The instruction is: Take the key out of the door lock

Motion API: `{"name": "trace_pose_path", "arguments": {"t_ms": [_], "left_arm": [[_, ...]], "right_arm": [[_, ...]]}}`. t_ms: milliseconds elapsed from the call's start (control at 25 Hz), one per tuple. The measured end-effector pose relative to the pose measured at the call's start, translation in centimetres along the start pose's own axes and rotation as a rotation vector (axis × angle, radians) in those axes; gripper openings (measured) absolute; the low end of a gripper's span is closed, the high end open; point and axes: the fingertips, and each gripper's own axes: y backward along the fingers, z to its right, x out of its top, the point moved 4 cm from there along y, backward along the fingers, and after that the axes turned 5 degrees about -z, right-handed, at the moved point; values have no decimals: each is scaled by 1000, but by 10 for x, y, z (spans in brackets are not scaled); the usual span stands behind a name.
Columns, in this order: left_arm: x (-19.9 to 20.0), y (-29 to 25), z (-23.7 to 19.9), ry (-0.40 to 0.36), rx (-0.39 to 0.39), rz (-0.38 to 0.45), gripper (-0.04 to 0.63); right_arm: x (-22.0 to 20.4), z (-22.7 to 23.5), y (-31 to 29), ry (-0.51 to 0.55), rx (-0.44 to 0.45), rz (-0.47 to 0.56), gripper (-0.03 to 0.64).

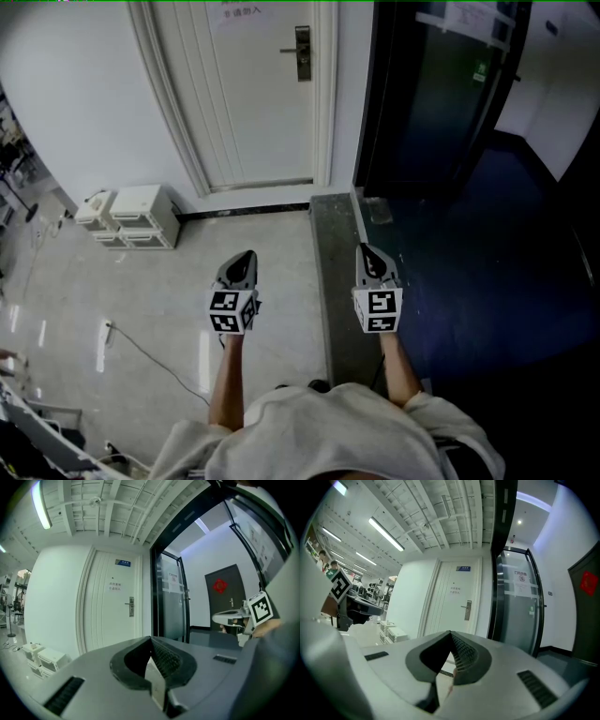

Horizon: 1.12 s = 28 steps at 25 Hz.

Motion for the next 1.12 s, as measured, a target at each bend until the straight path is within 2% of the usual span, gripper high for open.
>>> {"name": "trace_pose_path", "arguments": {"t_ms": [200,600,840,1120], "left_arm": [[7,-21,11,2,8,10,17],[2,-62,7,16,13,-15,17],[-5,-95,-20,27,13,-24,17],[-4,-162,-72,38,-6,-27,17]], "right_arm": [[-2,17,-12,-4,18,5,23],[-12,39,-48,-13,25,-16,23],[-16,35,-92,-4,36,-27,23],[-13,35,-176,2,21,-35,23]]}}
